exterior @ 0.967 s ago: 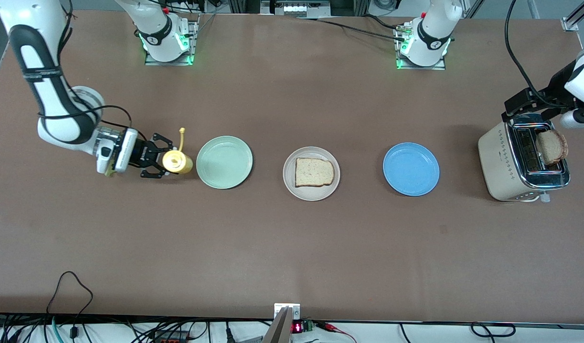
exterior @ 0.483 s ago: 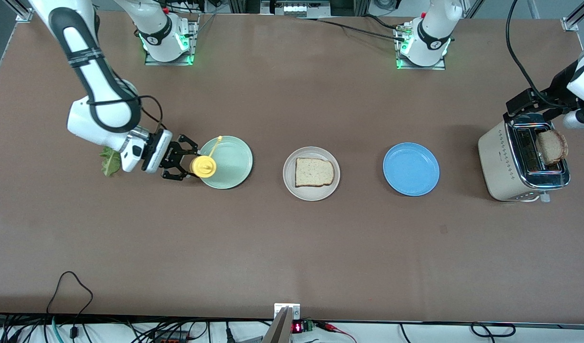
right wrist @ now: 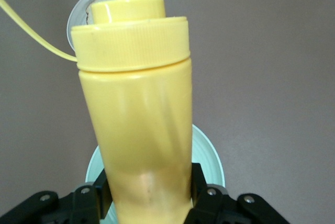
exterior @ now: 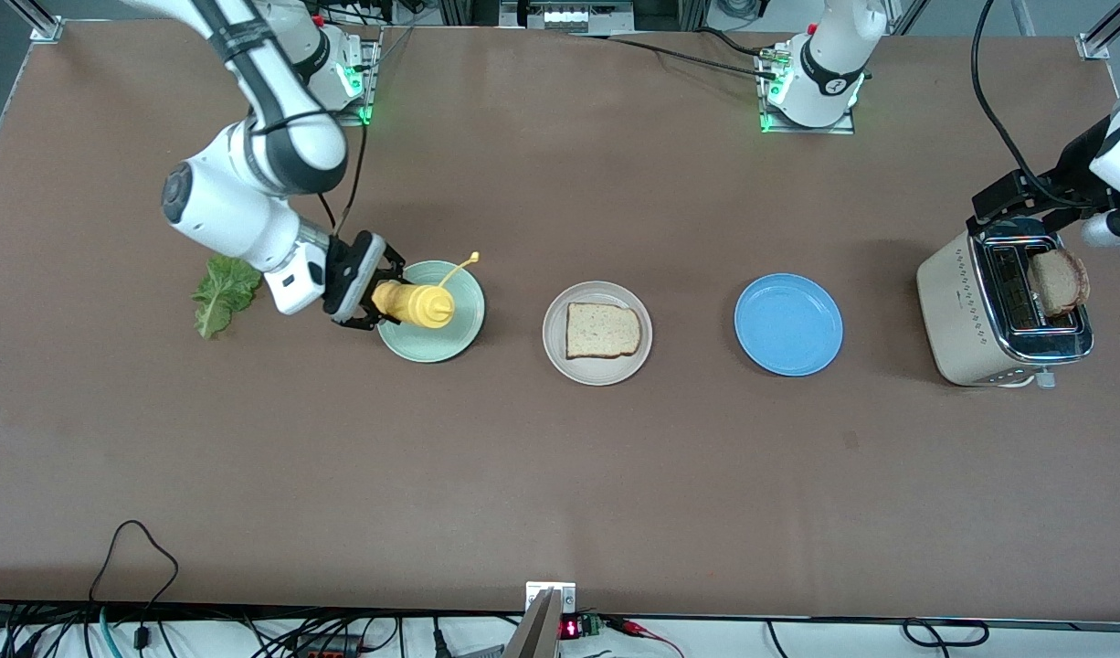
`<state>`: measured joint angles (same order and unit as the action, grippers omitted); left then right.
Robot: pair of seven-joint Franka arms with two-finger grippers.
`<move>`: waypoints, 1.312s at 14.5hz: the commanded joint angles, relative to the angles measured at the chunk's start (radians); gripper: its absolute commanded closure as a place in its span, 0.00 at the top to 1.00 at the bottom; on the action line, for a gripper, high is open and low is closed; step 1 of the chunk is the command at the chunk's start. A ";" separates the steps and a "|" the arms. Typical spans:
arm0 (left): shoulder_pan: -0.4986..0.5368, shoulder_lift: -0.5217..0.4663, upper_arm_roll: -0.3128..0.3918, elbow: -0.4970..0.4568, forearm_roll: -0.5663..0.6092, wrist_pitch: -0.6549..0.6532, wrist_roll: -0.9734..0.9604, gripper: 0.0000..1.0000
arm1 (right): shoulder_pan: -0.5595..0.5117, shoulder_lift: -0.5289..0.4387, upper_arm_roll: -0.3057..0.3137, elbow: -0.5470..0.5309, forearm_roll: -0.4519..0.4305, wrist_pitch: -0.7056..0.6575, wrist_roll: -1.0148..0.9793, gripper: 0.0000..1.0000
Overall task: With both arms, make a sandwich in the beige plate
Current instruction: 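Carry the yellow bottle over the beige plate with the right gripper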
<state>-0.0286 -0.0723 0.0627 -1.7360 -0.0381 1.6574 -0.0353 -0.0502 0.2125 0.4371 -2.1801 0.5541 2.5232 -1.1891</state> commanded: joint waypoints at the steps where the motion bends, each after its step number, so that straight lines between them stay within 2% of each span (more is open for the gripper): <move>1: 0.003 0.000 -0.001 0.007 0.026 0.004 0.014 1.00 | 0.039 -0.019 0.012 0.009 -0.150 0.002 0.188 0.06; 4: 0.003 0.002 -0.001 0.007 0.026 0.015 0.014 1.00 | 0.101 -0.018 0.012 0.022 -0.301 -0.004 0.342 0.06; 6: 0.003 0.002 -0.001 0.006 0.029 0.021 0.014 1.00 | 0.134 -0.015 0.012 0.035 -0.435 -0.014 0.435 0.06; 9: 0.004 0.011 0.002 0.006 0.030 0.036 0.014 1.00 | 0.182 -0.006 0.012 0.077 -0.572 -0.101 0.564 0.06; 16: 0.000 0.009 -0.003 0.010 0.032 0.039 0.014 1.00 | 0.325 0.103 0.003 0.196 -0.810 -0.225 0.847 0.06; 18: 0.001 0.011 -0.003 0.010 0.032 0.039 0.014 1.00 | 0.369 0.139 -0.006 0.241 -0.823 -0.286 0.862 0.06; 19: 0.001 0.011 -0.003 0.009 0.032 0.039 0.014 1.00 | 0.397 0.151 -0.030 0.262 -0.839 -0.306 0.882 0.06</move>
<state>-0.0280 -0.0623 0.0630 -1.7360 -0.0381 1.6931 -0.0348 0.2899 0.3223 0.4446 -1.9981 -0.2486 2.2835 -0.3479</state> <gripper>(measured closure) 0.000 0.392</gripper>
